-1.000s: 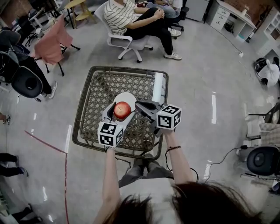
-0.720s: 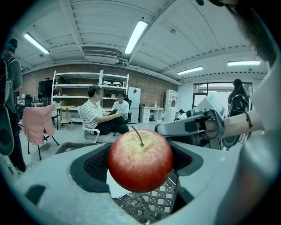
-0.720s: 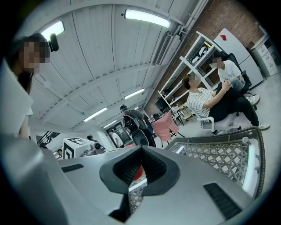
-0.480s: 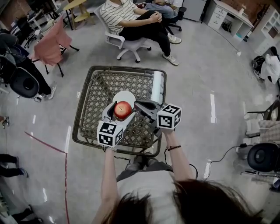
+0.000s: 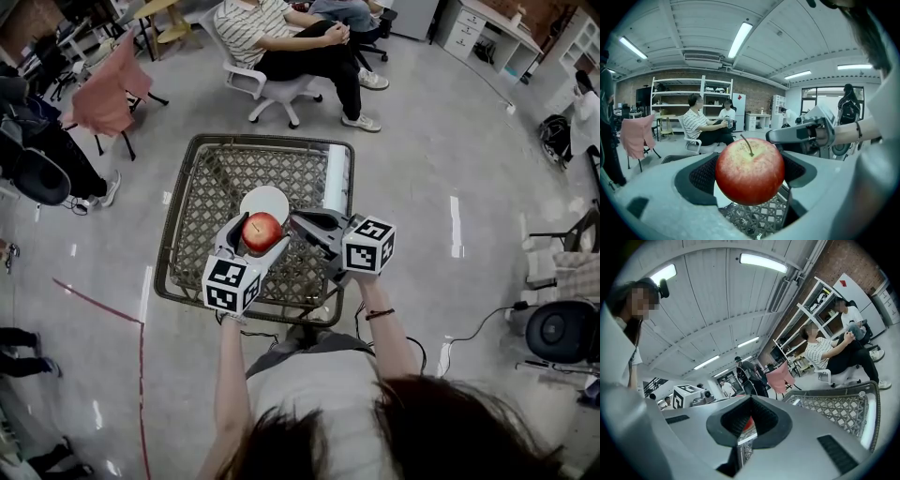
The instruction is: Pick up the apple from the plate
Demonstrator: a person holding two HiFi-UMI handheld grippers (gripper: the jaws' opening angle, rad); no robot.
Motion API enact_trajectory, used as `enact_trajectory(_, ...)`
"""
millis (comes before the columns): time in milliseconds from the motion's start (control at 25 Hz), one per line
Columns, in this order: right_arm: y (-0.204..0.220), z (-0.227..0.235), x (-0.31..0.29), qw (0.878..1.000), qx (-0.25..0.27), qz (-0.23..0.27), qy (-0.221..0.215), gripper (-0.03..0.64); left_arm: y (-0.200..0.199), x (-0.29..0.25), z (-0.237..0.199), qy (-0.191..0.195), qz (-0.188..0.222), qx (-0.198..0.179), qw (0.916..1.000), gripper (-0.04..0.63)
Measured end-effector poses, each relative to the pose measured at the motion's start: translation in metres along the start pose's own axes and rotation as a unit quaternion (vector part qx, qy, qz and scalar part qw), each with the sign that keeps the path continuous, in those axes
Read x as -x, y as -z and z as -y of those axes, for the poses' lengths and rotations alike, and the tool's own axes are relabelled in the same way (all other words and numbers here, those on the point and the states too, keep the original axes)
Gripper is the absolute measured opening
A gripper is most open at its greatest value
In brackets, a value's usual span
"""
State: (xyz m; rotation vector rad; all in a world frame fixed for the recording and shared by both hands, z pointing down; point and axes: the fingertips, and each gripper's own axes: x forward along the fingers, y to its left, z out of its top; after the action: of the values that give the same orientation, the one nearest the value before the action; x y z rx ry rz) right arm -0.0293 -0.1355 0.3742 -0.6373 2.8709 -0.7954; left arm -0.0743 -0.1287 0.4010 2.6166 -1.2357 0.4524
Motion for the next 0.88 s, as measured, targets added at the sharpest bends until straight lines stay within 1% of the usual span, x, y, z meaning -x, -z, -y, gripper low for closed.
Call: enact_trajectory(880, -0.029, -0.031, 0.006, 0.999, 0.042, 0.011, -0.031, 0.009, -0.024, 0.025, 0.012, 0.017, 0.005, -0.014, 0.9997, 0.408)
